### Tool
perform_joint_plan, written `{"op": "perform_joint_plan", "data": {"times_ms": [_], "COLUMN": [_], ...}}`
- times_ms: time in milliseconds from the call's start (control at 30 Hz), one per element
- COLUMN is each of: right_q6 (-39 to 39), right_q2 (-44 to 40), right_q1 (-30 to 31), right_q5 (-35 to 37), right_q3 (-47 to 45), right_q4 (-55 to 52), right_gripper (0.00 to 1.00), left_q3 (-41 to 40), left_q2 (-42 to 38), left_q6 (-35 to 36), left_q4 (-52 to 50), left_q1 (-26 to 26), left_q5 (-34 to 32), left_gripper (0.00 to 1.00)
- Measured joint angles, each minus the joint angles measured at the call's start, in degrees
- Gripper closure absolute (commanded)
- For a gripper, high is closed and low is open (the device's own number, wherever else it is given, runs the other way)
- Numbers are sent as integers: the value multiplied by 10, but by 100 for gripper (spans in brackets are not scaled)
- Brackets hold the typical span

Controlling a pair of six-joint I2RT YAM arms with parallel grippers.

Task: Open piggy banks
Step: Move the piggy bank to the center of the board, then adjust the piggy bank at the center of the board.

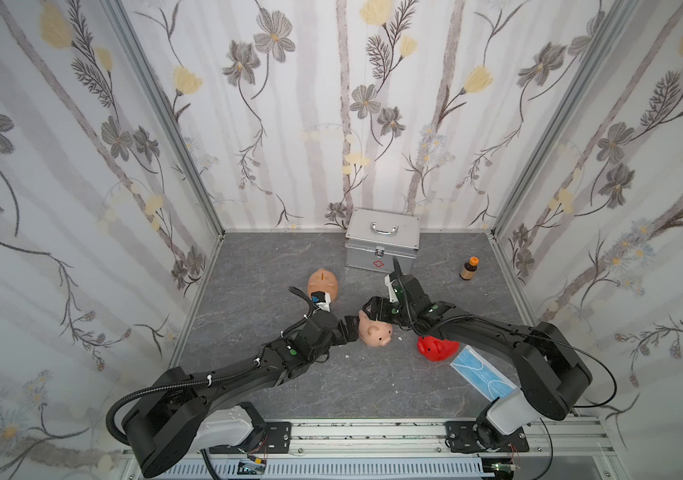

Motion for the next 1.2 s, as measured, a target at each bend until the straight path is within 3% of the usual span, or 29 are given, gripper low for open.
{"op": "perform_joint_plan", "data": {"times_ms": [200,400,533,867,1200], "right_q6": [9,9,2,-36,-46], "right_q2": [-47,-105,-89,-19,-15], "right_q1": [18,-24,-57,-58,-47], "right_q5": [12,54,54,26,38], "right_q3": [-7,-41,-38,20,16], "right_q4": [5,11,-13,-66,-113], "right_gripper": [16,17,18,26,38], "left_q3": [-8,24,53,112,117], "left_q2": [-41,-30,0,80,83], "left_q6": [5,40,66,88,77], "left_q4": [-30,-54,-83,-153,-196], "left_q1": [-8,-61,-86,-101,-99], "left_q5": [19,37,29,-14,-59], "left_gripper": [0,0,0,0,0]}}
